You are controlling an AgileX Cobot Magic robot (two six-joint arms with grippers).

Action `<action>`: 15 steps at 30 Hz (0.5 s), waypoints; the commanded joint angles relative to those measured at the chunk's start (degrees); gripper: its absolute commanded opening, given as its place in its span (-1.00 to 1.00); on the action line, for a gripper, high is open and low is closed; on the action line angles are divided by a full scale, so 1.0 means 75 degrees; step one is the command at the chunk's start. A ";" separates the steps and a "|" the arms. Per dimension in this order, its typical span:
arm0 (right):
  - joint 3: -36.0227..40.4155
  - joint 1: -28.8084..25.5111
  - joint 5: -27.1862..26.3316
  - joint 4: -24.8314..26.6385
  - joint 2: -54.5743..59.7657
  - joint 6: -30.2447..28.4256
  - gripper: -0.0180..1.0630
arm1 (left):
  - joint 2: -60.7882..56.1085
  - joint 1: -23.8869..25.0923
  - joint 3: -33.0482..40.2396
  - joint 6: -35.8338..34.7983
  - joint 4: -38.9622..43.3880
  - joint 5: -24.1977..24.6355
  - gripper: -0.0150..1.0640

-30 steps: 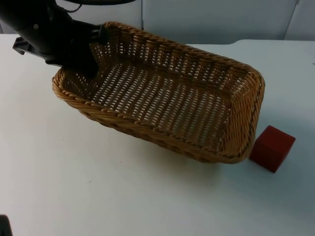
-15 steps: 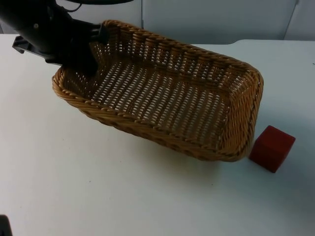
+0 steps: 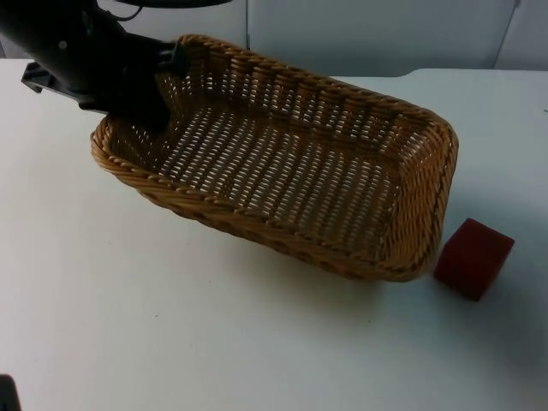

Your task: Pick up the basket with the left hand and place the cube into the basket with the right hand.

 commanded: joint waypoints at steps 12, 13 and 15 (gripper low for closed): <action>-0.0063 0.0426 -0.1032 0.1285 0.1336 -0.3909 0.89 | -0.0146 -0.0015 -0.0017 -0.0092 -0.0238 -0.0059 -0.97; -0.0063 0.0426 -0.1178 0.1285 0.1426 -0.4020 0.89 | -0.0146 -0.0015 -0.0017 -0.0092 -0.0238 -0.0059 -0.97; -0.0063 0.0426 -0.1426 0.1285 0.1623 -0.4118 0.89 | -0.0146 -0.0015 -0.0017 -0.0092 -0.0238 -0.0059 -0.97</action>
